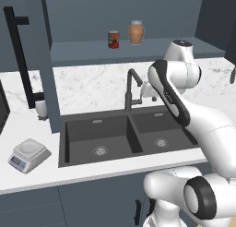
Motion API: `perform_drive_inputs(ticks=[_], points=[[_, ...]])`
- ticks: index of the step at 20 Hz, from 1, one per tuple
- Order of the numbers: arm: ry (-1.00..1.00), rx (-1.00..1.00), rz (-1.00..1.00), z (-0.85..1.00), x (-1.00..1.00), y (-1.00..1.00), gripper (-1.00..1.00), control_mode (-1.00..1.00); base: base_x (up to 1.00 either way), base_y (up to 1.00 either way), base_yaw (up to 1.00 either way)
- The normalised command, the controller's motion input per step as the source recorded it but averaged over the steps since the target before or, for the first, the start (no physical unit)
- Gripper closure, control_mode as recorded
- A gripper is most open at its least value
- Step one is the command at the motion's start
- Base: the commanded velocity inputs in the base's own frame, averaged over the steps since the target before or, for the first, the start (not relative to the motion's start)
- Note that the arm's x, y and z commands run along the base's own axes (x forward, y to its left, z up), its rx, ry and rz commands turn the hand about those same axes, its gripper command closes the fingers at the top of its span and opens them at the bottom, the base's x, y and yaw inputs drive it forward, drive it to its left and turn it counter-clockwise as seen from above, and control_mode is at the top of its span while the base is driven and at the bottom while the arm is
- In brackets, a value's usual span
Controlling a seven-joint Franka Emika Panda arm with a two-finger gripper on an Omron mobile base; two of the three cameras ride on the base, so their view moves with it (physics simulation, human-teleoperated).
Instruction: Pick the canned food and place it on the digital scale for weighing, and close the cabinet.
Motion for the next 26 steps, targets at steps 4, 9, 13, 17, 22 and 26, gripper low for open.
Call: perform_drive_inputs(ticks=[4, 9, 13, 17, 22, 26], points=[[-0.02, 0.0, 0.02, 0.0, -0.23, 0.03, -1.0, -1.0, 0.0, 0.0, 0.0], [-0.06, 0.0, 0.03, 0.0, -0.43, 0.06, -1.0, -1.0, 0.0, 0.0, 0.0], [-0.36, 0.02, 0.09, 0.39, -0.15, 0.09, -1.0, -1.0, 0.0, 0.0, 0.0], [-0.31, 0.0, 0.12, 0.59, -0.18, 0.02, -1.0, -1.0, 0.0, 0.0, 0.0], [-0.24, 0.0, 0.07, 0.81, -0.08, 0.01, -1.0, -1.0, 0.0, 0.0, 0.0], [-0.16, 0.0, 0.0, 0.81, -0.01, 0.02, -1.0, -1.0, 0.0, 0.0, 0.0]])
